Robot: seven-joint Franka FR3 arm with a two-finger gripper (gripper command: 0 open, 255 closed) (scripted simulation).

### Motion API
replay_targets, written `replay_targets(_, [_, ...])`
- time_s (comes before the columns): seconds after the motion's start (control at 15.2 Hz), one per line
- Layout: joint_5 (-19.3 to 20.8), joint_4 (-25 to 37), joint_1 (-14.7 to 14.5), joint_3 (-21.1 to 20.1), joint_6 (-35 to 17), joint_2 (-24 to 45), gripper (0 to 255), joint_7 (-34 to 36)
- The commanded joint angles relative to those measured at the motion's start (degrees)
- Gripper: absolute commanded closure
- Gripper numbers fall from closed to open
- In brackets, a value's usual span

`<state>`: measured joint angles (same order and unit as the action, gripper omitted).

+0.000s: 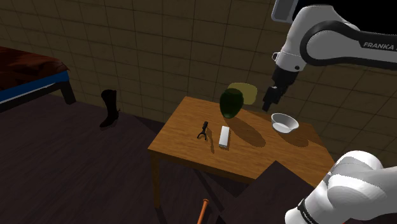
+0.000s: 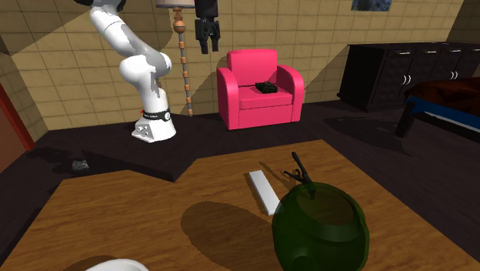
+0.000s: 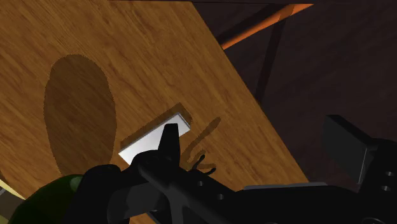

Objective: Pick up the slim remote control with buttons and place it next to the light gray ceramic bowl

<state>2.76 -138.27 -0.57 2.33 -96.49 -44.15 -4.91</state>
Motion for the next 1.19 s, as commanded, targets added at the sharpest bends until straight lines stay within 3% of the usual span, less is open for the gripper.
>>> replay_targets(0.0, [0.0,0.0,0.0,0.0,0.0,0.0,0,0.0])
replay_targets(0.53, [-0.4,-2.8,2.7,-0.4,-15.6,13.2,0,7.7])
replay_targets(1.12, [-0.5,0.0,5.3,0.0,-30.8,31.9,0,15.7])
